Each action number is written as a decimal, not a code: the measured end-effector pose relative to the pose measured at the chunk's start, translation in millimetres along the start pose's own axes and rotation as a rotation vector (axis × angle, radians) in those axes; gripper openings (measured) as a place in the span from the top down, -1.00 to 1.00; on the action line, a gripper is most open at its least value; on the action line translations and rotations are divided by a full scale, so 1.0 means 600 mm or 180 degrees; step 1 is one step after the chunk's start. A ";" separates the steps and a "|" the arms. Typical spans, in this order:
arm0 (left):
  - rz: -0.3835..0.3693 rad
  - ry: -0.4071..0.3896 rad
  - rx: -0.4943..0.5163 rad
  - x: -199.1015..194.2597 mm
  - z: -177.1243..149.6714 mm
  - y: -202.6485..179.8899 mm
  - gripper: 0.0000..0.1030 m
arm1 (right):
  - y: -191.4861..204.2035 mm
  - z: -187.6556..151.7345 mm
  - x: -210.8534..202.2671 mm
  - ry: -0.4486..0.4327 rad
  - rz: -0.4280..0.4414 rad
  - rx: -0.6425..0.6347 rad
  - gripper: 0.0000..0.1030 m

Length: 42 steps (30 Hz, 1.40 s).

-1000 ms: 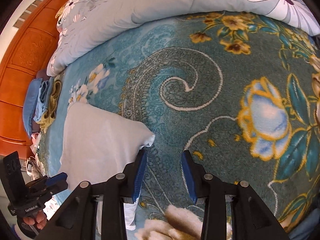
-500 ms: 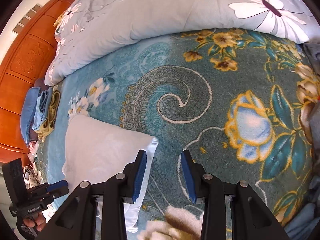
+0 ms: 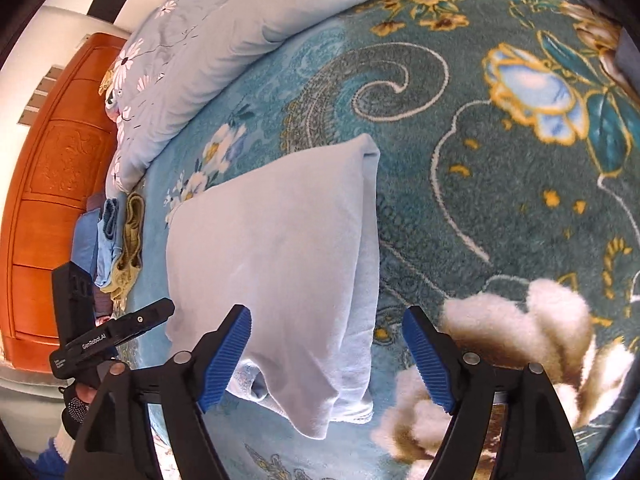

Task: Fold clothes
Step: 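Close both grippers on the folded shirt edge and lift it, then carry the folded shirt with both grippers toward the stack of folded clothes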

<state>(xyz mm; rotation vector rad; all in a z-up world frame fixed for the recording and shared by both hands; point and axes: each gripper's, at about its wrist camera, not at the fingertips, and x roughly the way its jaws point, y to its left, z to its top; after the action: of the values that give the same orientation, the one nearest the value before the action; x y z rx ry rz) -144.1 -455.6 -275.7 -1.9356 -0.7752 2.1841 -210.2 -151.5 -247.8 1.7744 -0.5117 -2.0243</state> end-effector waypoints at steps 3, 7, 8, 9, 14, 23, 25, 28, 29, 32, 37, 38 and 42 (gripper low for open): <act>-0.0084 0.0080 0.0141 0.005 0.005 -0.003 -0.56 | 0.001 -0.003 0.007 -0.0064 -0.0006 0.0060 -0.59; -0.0282 0.0069 0.0223 0.000 0.008 -0.005 -0.56 | 0.005 -0.002 0.012 -0.0098 -0.0016 0.0095 -0.64; -0.0302 0.0068 0.0235 0.001 0.008 -0.007 -0.56 | 0.007 -0.001 0.013 -0.0100 -0.0021 0.0088 -0.65; -0.0308 0.0070 0.0248 0.004 0.007 -0.010 -0.56 | 0.010 -0.001 0.013 -0.0103 -0.0017 0.0082 -0.65; -0.0366 0.0066 0.0344 0.011 0.007 -0.016 -0.56 | 0.026 0.000 0.023 -0.0092 0.0064 0.0040 -0.64; -0.0635 0.0111 0.0251 0.024 0.015 -0.017 -0.20 | 0.045 0.005 0.038 -0.0087 0.0232 0.0058 -0.32; -0.0644 0.0126 0.0237 0.027 0.016 -0.016 -0.08 | 0.042 0.005 0.037 -0.0100 0.0234 0.0096 -0.18; -0.0649 0.0134 0.0213 0.028 0.018 -0.014 0.19 | 0.033 0.005 0.033 -0.0104 0.0231 0.0169 0.13; -0.0642 0.0139 0.0213 0.029 0.018 -0.014 0.24 | 0.031 0.005 0.032 -0.0100 0.0222 0.0187 0.23; -0.0592 0.0123 0.0321 0.030 0.017 -0.029 0.53 | 0.032 0.006 0.032 -0.0088 0.0209 0.0215 0.56; -0.0483 0.0058 0.0475 0.013 0.015 -0.043 0.66 | 0.047 0.009 0.026 -0.0105 0.0085 0.0189 0.72; -0.0484 0.0041 0.0492 0.006 0.015 -0.044 0.66 | 0.049 0.009 0.022 -0.0112 0.0079 0.0195 0.73; -0.0415 0.0001 0.0628 -0.027 0.010 -0.063 0.67 | 0.071 0.006 -0.001 -0.0141 0.0003 0.0102 0.74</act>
<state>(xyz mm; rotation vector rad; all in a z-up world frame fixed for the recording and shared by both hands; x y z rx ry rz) -156.2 -431.7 -244.1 -1.7406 -0.6393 2.0965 -211.2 -187.4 -225.1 1.7509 -0.5613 -2.0699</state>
